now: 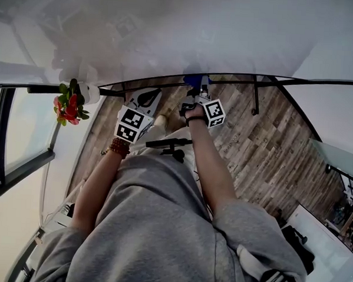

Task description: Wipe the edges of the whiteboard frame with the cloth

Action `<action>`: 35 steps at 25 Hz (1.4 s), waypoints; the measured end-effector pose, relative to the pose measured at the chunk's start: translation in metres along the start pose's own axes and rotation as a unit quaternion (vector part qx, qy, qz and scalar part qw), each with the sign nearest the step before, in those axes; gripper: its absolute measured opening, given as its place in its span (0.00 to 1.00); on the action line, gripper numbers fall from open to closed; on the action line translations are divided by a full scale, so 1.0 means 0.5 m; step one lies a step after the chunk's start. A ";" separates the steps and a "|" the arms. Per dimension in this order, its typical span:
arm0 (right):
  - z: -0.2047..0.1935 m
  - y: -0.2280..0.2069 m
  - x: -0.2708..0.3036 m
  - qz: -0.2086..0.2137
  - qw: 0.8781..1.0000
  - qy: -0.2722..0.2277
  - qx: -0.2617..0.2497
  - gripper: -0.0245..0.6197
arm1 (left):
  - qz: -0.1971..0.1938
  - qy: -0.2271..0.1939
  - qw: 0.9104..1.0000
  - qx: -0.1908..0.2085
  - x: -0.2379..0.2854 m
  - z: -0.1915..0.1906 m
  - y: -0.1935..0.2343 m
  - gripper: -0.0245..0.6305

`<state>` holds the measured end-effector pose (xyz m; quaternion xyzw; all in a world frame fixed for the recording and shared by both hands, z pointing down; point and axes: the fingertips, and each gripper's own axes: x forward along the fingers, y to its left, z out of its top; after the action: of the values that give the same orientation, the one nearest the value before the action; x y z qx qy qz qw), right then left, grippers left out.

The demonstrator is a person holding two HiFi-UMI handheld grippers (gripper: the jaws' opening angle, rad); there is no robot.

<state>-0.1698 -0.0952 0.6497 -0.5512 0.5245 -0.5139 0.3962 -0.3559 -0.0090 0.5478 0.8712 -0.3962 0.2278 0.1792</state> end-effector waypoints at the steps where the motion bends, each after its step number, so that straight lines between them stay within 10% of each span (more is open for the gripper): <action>1: -0.001 -0.001 -0.001 0.000 1.000 -0.002 0.007 0.21 | 0.000 0.000 1.000 -0.001 -0.002 -0.002 0.001 0.05; 35: -0.136 0.033 -0.008 0.054 0.993 0.107 0.010 0.21 | 0.023 -0.003 0.999 -0.029 -0.045 -0.037 0.027 0.05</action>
<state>-0.2394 -0.0866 0.6438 -0.4597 0.5878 -0.5531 0.3706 -0.3842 0.0053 0.5526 0.8571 -0.4228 0.2182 0.1977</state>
